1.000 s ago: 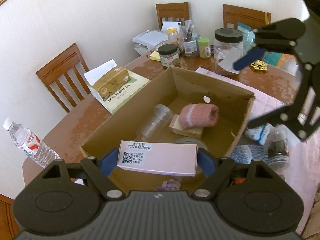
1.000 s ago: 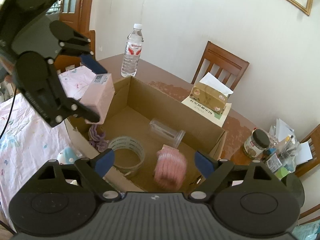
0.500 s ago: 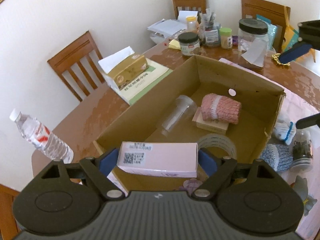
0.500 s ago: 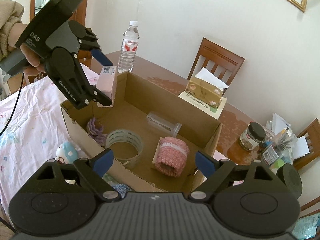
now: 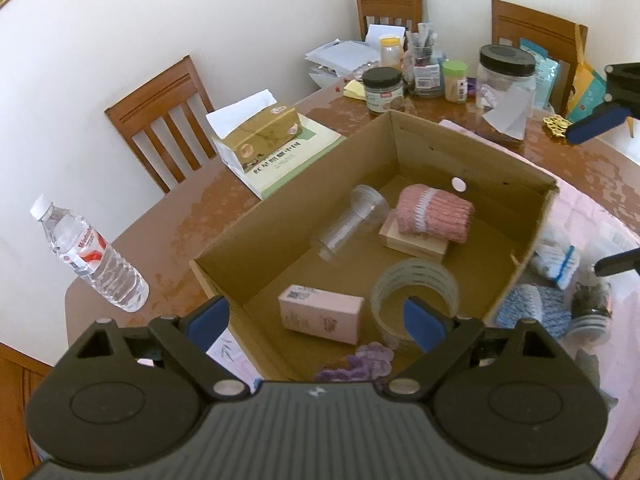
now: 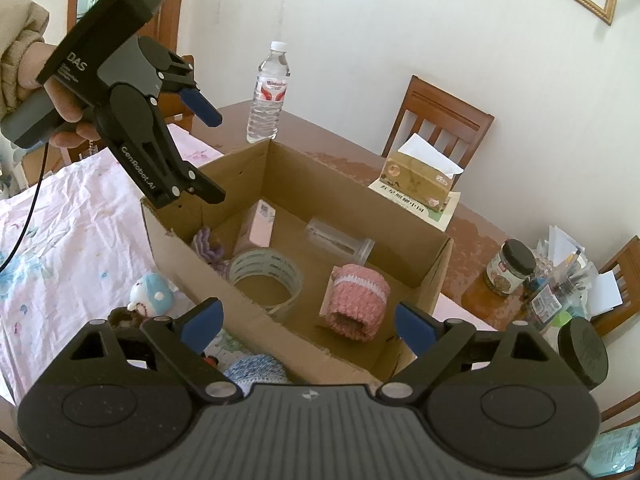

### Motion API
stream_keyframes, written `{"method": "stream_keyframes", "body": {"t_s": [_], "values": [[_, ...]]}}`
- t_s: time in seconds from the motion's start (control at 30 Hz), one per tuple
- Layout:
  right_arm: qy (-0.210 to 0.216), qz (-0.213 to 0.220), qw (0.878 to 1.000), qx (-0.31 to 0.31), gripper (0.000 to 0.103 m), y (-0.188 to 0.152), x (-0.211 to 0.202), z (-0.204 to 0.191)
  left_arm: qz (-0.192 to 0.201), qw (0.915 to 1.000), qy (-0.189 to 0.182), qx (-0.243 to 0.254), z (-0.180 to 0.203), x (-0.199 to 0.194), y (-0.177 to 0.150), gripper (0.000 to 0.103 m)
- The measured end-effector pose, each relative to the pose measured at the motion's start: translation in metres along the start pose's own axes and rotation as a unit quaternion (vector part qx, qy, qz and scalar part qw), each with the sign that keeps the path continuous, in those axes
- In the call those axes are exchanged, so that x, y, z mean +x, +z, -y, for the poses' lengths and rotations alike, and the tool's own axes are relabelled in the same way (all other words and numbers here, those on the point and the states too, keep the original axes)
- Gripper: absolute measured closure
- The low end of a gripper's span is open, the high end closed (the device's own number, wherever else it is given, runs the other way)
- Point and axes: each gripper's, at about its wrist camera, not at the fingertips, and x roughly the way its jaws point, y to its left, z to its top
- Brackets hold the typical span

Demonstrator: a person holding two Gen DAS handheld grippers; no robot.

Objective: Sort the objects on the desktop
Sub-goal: 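Move left tool to the brown hair tie while right tool approaches the grey cat figurine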

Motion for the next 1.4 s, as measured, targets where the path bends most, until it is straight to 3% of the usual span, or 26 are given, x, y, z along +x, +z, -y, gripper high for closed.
{"method": "stream_keyframes", "body": {"t_s": [0.73,0.9,1.07,1.4], "values": [[0.029,-0.01,0.999,-0.007,0.006,-0.023,-0.023,-0.038,0.002,0.9997,-0.022,-0.012,0.035,-0.041,-0.046,0.009],[0.039,-0.012,0.999,-0.009,0.006,-0.026,-0.024,-0.048,-0.003,0.9988,-0.005,-0.048,0.044,-0.044,-0.06,0.009],[0.046,-0.02,0.999,-0.006,0.006,-0.032,-0.022,-0.056,-0.004,0.9953,-0.014,-0.095,0.053,-0.043,-0.078,0.009],[0.06,-0.036,0.997,-0.014,0.006,-0.044,-0.016,-0.069,-0.019,0.9905,0.011,-0.136,0.074,-0.032,-0.101,0.009]]}}
